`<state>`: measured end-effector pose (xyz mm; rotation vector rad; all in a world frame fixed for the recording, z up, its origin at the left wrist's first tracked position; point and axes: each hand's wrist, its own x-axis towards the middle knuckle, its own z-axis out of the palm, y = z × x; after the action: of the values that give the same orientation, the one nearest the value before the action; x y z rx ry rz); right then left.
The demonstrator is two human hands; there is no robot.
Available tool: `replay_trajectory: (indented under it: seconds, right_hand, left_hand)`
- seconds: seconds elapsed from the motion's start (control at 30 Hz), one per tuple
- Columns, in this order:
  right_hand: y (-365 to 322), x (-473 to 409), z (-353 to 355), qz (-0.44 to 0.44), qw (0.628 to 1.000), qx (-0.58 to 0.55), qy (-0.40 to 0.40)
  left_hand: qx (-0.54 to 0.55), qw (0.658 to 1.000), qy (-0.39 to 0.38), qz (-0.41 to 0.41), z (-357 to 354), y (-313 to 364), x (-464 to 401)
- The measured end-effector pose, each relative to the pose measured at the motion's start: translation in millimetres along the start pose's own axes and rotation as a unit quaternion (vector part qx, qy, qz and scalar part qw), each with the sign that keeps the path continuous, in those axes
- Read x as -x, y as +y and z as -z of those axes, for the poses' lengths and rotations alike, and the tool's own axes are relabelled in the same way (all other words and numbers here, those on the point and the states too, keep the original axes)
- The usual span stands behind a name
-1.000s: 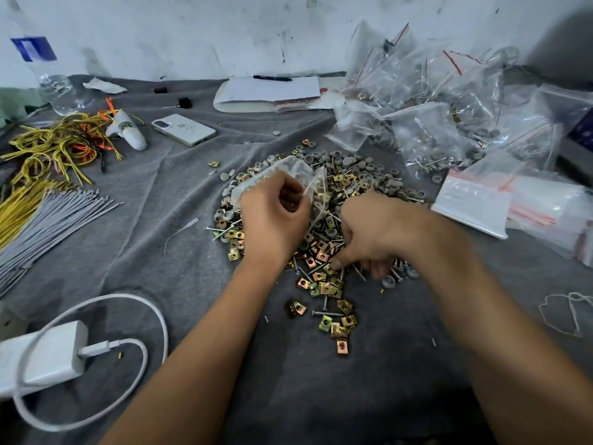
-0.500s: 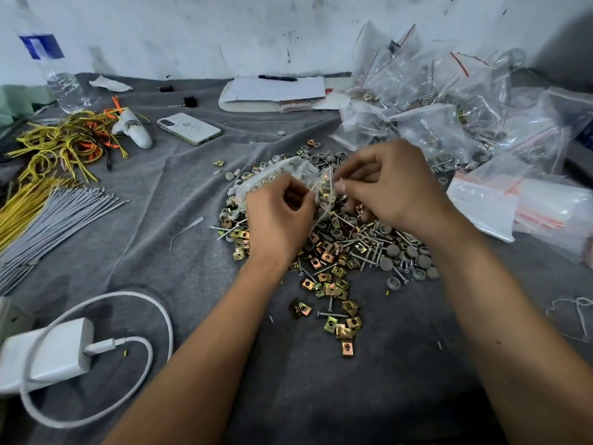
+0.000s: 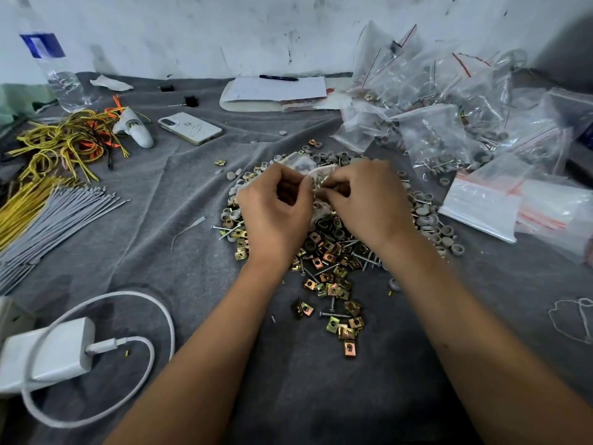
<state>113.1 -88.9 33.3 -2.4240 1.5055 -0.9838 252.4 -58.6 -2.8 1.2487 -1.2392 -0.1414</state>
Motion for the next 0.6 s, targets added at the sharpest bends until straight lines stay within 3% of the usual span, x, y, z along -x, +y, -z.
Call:
replay_trajectory:
  seconds: [0.17,0.33,0.4,0.5,0.6]
  right_hand:
    - [-4,2,-8,0.028,0.999,0.014,-0.04]
    - [5,-3,7,0.043,0.997,-0.045,-0.054]
    - [8,-7,19,0.061,0.985,-0.04,-0.159]
    - [2,-6,29,0.091,0.93,-0.007,-0.355]
    - [-6,-2,26,0.111,0.891,0.06,-0.436]
  left_hand:
    - [-0.002,1.0,0.01,0.013,-2,-4,0]
    - [-0.021,0.998,0.029,0.043,-1,-10,-2]
    - [-0.027,0.997,0.044,0.055,-1,-10,-3]
    - [-0.025,0.996,0.059,0.062,-1,-10,-4]
    - [-0.017,0.996,0.054,0.069,-2,-10,-4]
